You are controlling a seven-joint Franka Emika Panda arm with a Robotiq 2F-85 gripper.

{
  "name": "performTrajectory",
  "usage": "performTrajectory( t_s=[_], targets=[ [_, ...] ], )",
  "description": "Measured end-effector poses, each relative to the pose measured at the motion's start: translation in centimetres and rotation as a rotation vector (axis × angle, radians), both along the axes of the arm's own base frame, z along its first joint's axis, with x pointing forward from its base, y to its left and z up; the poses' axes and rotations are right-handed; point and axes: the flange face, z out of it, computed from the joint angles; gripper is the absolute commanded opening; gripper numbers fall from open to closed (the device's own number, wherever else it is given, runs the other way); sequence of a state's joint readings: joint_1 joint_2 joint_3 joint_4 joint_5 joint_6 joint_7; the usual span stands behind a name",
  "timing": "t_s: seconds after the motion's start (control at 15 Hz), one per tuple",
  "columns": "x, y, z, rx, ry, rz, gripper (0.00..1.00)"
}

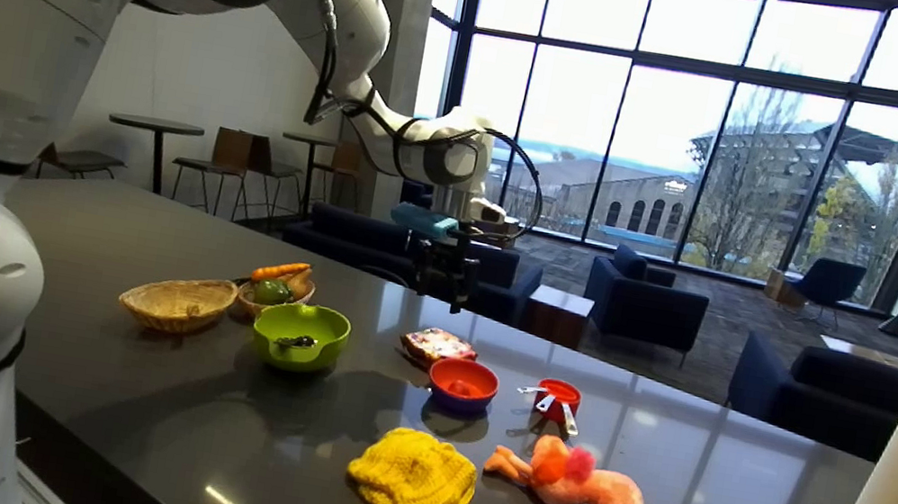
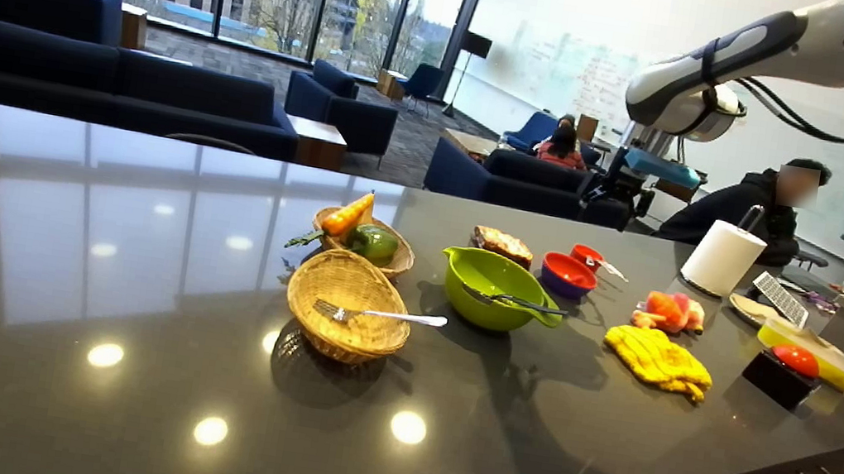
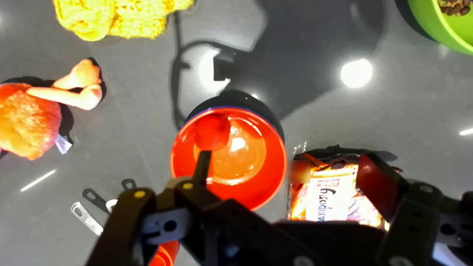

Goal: Put the red object in the red bowl

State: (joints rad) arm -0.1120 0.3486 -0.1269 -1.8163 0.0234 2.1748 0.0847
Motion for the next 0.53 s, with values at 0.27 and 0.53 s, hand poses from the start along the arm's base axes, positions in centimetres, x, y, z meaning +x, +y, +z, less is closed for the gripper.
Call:
performTrajectory(
  t_s=[0.27, 0.53],
  targets=[
    [-2.1, 1.8, 0.2, 0.019, 0.031, 0.024, 1.0],
    [-4.2, 3.3, 0.4, 0.035, 0.059, 0.052, 1.0]
  ],
)
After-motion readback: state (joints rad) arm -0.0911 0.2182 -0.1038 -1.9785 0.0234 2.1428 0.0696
